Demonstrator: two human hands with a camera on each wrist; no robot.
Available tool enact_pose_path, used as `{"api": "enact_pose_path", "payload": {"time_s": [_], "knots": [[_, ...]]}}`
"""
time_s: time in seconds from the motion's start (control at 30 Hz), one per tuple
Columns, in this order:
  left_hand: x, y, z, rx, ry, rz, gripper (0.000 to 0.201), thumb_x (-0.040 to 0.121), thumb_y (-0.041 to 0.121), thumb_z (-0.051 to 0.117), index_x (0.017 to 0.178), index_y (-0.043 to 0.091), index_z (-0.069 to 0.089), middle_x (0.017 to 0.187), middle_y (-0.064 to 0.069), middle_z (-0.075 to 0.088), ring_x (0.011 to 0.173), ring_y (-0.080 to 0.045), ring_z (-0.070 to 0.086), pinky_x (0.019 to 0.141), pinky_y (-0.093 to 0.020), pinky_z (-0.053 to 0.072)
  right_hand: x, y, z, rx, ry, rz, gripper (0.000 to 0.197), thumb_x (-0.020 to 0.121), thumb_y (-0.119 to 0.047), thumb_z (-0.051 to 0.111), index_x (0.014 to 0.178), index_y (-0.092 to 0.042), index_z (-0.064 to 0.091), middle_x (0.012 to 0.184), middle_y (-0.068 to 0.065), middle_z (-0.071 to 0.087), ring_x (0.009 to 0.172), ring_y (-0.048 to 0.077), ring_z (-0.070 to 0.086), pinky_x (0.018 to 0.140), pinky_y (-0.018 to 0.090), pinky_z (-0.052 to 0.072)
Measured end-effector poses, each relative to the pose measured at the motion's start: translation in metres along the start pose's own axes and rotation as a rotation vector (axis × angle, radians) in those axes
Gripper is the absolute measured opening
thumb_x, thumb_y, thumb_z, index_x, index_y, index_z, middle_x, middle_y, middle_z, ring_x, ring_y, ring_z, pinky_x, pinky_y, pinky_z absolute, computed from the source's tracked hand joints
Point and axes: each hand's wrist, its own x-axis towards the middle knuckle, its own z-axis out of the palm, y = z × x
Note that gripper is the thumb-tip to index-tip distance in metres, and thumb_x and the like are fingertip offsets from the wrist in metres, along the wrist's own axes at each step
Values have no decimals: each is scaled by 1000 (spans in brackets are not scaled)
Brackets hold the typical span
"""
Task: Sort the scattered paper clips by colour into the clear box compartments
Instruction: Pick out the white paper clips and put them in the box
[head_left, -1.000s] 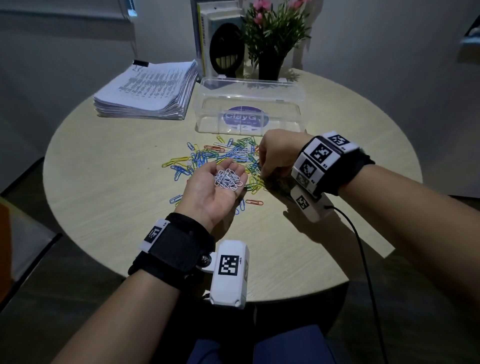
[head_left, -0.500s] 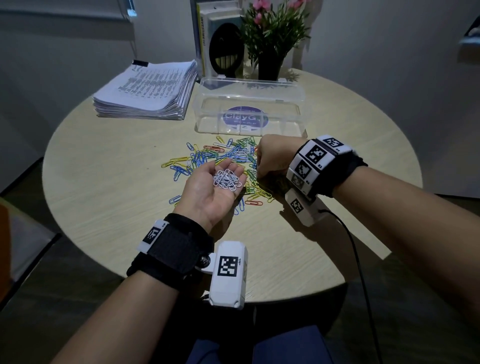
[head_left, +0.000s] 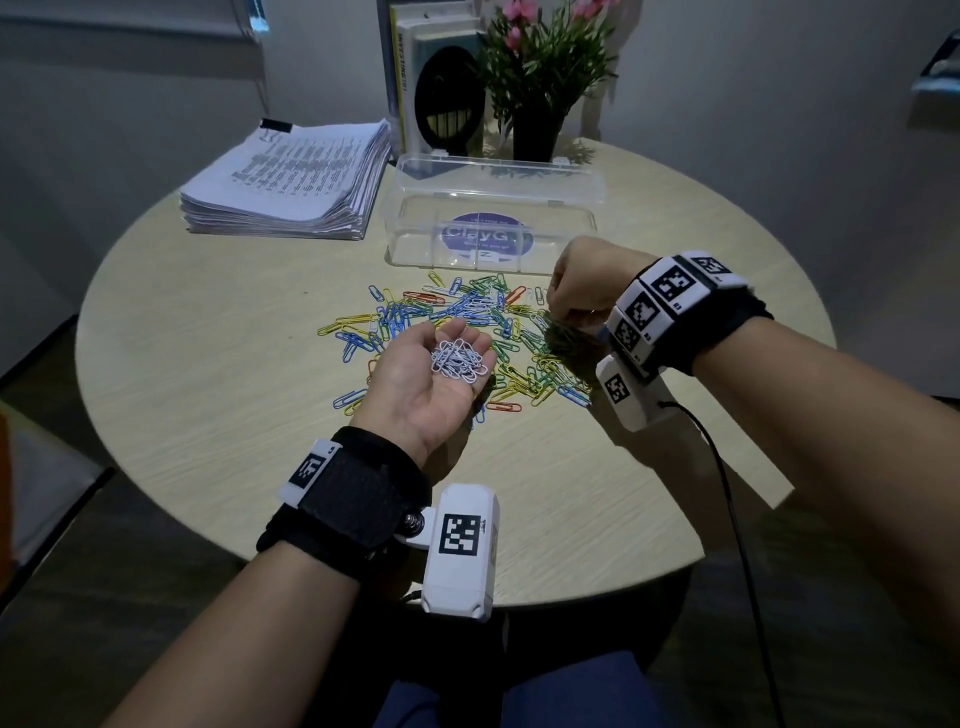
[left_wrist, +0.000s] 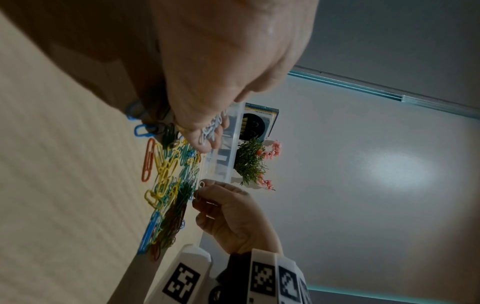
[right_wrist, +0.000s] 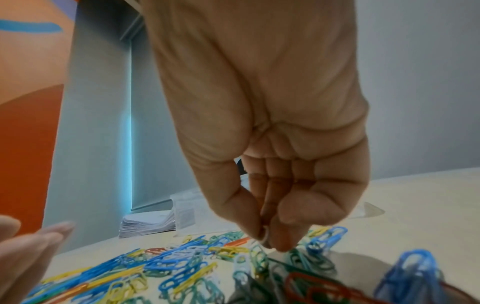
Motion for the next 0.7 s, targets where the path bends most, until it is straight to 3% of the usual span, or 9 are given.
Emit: {"api": "enact_pose_path", "payload": {"time_s": [0.2,0.33,0.5,0.6,0.7], "knots": [[0,-2,1,6,1,-5,35,101,20,31,89,1,58,87,-13,57,83,-22,58,89,-36,44,8,0,10,-32,17,-19,24,78,-6,63,99,4,70,79,14,63,70,24,55,63,29,44],[1,-2,0,6,2,-7,35,101,21,30,92,1,58,91,-13,58,85,-23,58,89,-36,43,11,-5,14,-47,33,-47,24,82,-9,63,103,2,70,103,18,70,78,23,56,63,26,43],[1,-1,0,7,5,-6,35,101,21,30,91,1,57,90,-14,58,84,-23,58,90,-36,43,12,-11,17,-107,41,-66,23,82,-11,65,103,-2,69,103,15,69,89,25,63,66,26,45],[2,0,0,11,3,-8,35,101,21,30,92,1,57,90,-14,58,84,-23,57,91,-37,42,11,-12,17,-112,63,-82,24,86,-11,56,104,-2,68,104,15,68,82,24,56,65,26,42],[3,0,-1,11,5,-7,36,102,22,30,92,1,57,91,-14,58,84,-23,57,92,-37,41,8,-13,16,-134,51,-85,26,81,-18,68,100,-1,70,95,15,67,77,23,54,63,26,41]]}}
